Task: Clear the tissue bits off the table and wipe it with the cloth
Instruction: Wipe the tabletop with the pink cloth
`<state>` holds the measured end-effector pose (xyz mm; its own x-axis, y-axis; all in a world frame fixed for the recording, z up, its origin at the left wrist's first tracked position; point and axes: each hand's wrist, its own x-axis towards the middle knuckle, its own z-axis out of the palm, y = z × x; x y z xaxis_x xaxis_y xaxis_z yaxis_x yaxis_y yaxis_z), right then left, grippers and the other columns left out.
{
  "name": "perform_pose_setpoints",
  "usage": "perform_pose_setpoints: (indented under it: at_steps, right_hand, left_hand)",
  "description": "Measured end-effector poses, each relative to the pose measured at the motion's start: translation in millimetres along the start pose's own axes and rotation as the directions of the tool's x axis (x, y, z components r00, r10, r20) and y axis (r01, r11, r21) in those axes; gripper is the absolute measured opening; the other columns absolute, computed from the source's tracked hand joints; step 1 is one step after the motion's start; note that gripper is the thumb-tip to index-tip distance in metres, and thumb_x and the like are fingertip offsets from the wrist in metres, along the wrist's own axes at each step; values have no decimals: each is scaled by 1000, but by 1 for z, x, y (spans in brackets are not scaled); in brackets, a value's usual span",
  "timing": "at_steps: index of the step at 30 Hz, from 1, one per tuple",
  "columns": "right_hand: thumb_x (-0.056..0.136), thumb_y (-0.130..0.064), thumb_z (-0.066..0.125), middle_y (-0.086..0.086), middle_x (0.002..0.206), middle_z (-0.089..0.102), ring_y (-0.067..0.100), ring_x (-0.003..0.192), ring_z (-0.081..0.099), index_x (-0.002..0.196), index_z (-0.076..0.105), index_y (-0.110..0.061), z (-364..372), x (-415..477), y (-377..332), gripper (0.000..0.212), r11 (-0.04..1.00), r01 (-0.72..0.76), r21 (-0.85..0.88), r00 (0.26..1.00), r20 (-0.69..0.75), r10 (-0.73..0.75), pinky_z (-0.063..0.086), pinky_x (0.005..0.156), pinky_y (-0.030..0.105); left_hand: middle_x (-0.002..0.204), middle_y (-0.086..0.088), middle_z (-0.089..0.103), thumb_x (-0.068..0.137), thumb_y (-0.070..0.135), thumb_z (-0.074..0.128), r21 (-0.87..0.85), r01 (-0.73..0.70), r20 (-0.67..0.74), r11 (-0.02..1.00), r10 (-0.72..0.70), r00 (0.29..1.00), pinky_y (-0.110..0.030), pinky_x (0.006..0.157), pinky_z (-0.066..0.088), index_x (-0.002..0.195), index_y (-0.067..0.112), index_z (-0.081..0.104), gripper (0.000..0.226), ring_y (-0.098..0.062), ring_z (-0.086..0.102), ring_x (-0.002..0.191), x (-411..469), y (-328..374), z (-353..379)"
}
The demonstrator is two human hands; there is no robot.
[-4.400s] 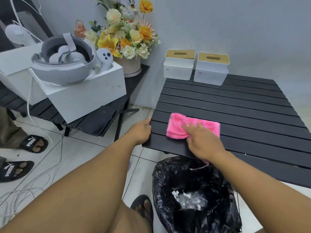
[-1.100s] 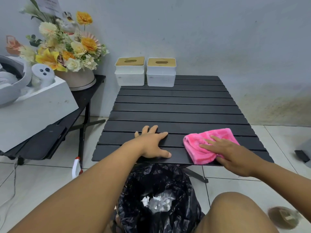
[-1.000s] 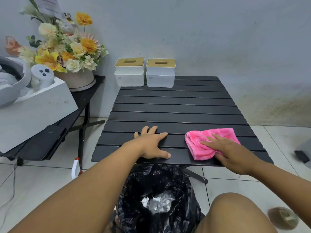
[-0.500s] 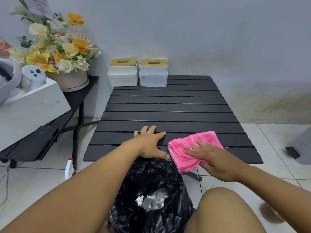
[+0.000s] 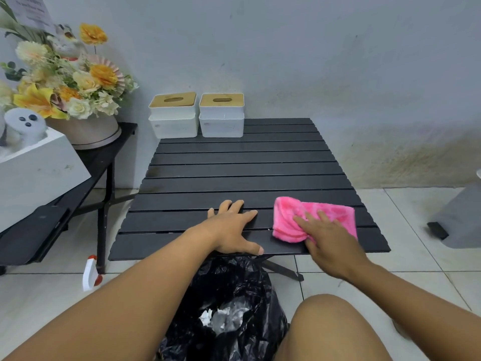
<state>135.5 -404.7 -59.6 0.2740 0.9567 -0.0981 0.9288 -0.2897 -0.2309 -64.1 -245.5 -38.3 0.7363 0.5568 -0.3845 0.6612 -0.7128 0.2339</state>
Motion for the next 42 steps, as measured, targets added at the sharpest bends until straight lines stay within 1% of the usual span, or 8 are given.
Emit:
perform_pose_setpoints:
  at_steps: [5, 8, 12, 15, 19, 27, 33, 42]
  right_hand:
    - [103, -30, 40, -21, 158, 12, 14, 151, 4, 152, 19, -46, -5, -17, 0, 56, 976, 217, -37, 974, 80, -213, 9, 121, 37]
    - [101, -27, 46, -26, 152, 13, 12, 150, 11, 150, 24, -48, -12, -20, 28, 57, 993, 115, -2, 992, 56, -115, 20, 119, 36]
    - [99, -20, 41, -11, 159, 30, 18, 149, 23, 151, 28, -43, -24, -27, 62, 59, 981, -195, 26, 981, -22, 195, 36, 109, 37]
    - [99, -20, 37, -4, 160, 29, 26, 150, 17, 153, 28, -34, -18, -25, 61, 56, 950, -311, 15, 949, -46, 312, 28, 116, 46]
    - [99, -21, 37, -1, 160, 29, 32, 149, 17, 153, 27, -33, -5, -16, 33, 56, 953, -303, 4, 951, -66, 302, 18, 119, 51]
    - [103, -28, 39, -17, 161, 17, 16, 152, 8, 153, 18, -45, -2, -14, -2, 57, 998, 62, -7, 997, 44, -62, 12, 121, 37]
    - [99, -19, 39, -14, 158, 29, 17, 150, 16, 151, 29, -43, -19, -15, 34, 57, 981, -183, 64, 982, -34, 186, 34, 110, 40]
    - [100, -21, 36, -3, 160, 30, 30, 150, 17, 151, 31, -34, -8, 1, 8, 53, 967, -253, 12, 966, -40, 254, 24, 117, 50]
  left_hand:
    - [167, -4, -2, 70, 77, 63, 23, -14, -5, 1000, 15, 1000, -62, 119, 3, 158, 35, 12, 110, -28, -11, 152, 5, 3, 0]
    - [167, -3, -3, 70, 77, 63, 13, -6, 2, 1000, 6, 1000, -62, 119, 2, 158, 34, 12, 110, -27, -12, 152, 5, 4, 0]
    - [167, -2, -5, 71, 78, 61, 15, -7, 7, 1000, 7, 1000, -62, 119, 2, 158, 35, 11, 109, -27, -14, 152, 5, 5, 0]
    - [167, -2, -4, 71, 80, 60, 27, -6, -1, 1000, 6, 1000, -62, 119, 3, 158, 35, 10, 110, -27, -13, 152, 6, 5, 0]
    - [167, -2, -4, 70, 81, 59, 39, -1, 3, 999, 1, 1000, -62, 119, 4, 158, 34, 9, 111, -27, -13, 152, 8, 8, 1]
    - [167, -1, -6, 70, 82, 59, 38, -3, 3, 999, 3, 1000, -62, 119, 1, 158, 33, 8, 113, -28, -13, 152, 8, 10, 2]
    - [167, 1, -7, 70, 82, 58, 23, -13, 2, 1000, 13, 1000, -61, 120, 0, 158, 35, 7, 112, -27, -15, 152, 8, 8, 2]
    - [167, 0, -6, 70, 80, 60, 22, -15, 0, 1000, 15, 1000, -61, 120, 1, 158, 35, 8, 112, -26, -14, 152, 7, 7, 2]
